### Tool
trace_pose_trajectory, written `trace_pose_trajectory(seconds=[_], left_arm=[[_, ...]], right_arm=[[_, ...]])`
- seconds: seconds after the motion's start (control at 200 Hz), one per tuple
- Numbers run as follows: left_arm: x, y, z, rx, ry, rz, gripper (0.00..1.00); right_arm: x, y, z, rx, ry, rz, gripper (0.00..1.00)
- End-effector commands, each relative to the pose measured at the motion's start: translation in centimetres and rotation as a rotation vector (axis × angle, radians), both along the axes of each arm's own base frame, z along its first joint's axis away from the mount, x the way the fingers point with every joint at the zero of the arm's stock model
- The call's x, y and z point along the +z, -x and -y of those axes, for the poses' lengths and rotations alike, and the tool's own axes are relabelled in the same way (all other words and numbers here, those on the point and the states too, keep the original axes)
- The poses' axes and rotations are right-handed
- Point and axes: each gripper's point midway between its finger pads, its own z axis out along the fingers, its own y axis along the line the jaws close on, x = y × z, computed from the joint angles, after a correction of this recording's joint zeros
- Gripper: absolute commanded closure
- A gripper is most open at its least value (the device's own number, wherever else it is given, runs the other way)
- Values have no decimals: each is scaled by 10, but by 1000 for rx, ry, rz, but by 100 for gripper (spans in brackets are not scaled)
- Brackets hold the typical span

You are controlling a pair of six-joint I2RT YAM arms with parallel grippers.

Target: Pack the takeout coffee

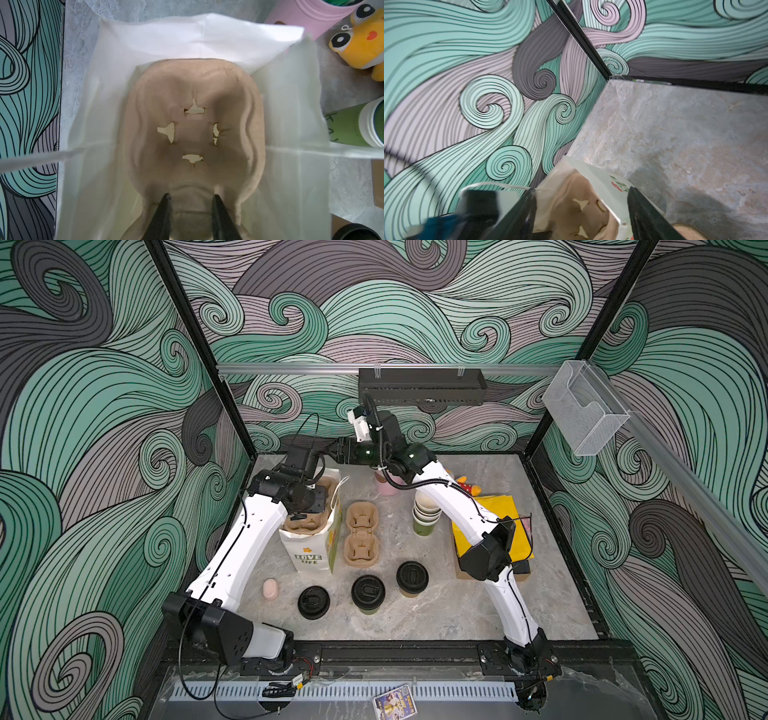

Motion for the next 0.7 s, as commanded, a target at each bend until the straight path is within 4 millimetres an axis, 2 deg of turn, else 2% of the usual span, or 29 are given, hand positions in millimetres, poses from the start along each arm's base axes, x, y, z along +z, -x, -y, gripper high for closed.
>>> trace_pose_trajectory(seconds=[0.0, 0.22, 0.255, 0.285, 0.35, 0.46, 0.555, 0.695], left_arm=[[-5, 1, 1, -15, -17, -18, 98], [0, -7, 0, -1, -19, 13, 98], [0, -7, -1, 4, -20, 13, 99], [-10, -11, 0, 8, -28, -12, 99], [-9, -13, -1, 16, -29, -8, 99], [-3, -13, -1, 19, -23, 9, 99], [7, -13, -1, 21, -19, 36, 99], [3, -14, -2, 21, -30, 34, 99]], right_arm=[[39, 6, 14, -27, -35, 76, 30], [67, 20, 36, -49, -23, 103, 30], [70, 23, 39, -52, -21, 108, 30], [73, 25, 43, -54, -19, 113, 30], [76, 31, 48, -53, -9, 115, 30], [71, 43, 58, -38, 31, 86, 31], [54, 57, 64, -10, 82, 25, 31], [33, 73, 75, 6, 131, -46, 31]])
